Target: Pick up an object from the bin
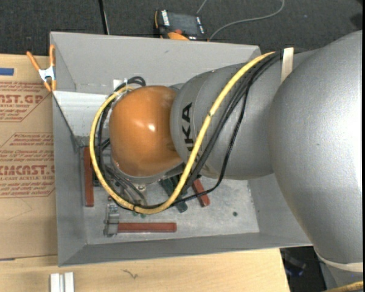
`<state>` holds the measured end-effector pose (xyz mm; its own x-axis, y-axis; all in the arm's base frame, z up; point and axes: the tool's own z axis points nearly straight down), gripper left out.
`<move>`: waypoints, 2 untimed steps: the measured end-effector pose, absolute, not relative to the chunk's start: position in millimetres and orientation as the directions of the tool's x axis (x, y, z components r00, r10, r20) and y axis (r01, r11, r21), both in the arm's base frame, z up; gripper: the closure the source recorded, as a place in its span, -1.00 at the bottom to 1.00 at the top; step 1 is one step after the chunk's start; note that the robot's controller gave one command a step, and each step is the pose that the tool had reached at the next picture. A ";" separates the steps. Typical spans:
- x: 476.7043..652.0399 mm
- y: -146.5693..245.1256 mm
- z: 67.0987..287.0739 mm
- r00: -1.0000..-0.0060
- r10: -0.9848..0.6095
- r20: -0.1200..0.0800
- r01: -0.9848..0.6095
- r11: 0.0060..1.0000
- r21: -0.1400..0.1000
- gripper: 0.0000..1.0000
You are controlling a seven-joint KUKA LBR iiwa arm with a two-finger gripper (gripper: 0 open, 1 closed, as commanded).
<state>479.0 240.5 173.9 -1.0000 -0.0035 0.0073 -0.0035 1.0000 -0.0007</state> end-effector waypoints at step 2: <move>490.3 146.2 66.8 -0.933 -0.361 -0.001 -0.361 0.933 0.001 -1.00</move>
Offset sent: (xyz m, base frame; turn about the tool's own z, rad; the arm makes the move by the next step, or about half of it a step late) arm 0.0186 -0.0783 -0.0219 -0.3029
